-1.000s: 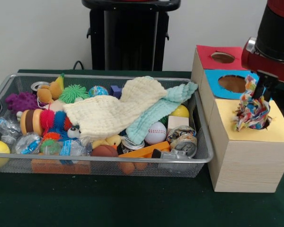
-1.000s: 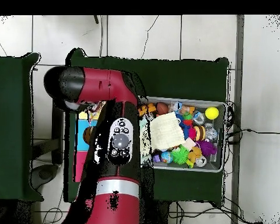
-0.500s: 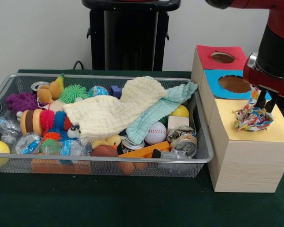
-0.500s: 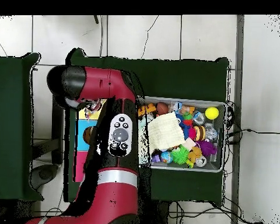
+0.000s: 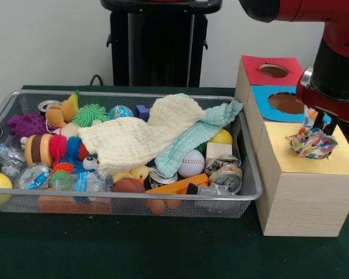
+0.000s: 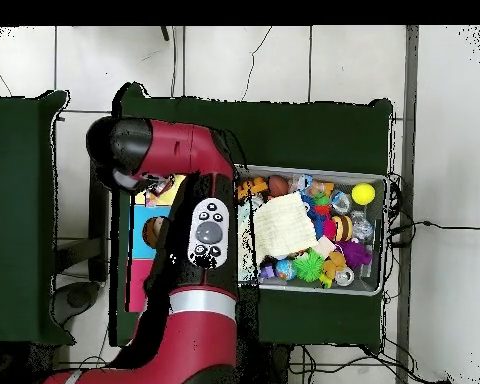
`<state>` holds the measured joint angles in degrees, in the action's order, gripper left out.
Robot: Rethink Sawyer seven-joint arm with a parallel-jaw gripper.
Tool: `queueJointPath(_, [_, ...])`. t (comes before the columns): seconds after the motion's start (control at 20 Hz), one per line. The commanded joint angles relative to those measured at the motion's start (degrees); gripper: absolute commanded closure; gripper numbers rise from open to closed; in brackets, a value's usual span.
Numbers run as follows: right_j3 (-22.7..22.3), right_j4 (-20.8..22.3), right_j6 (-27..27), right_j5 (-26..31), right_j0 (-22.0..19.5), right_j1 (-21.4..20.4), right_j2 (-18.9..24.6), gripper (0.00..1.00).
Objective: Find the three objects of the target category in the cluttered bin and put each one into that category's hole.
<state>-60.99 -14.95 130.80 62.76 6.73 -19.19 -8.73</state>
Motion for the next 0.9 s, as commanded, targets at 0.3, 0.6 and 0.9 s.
queueJointPath(0.3, [-19.8,-3.9,11.0,-2.7,0.4,-4.7,2.3,1.00])
queueJointPath(0.6, [-21.0,-4.3,11.8,-4.3,0.7,-4.1,1.9,1.00])
queueJointPath(0.9, [-18.8,-3.1,12.1,-6.1,0.7,-1.2,1.1,1.00])
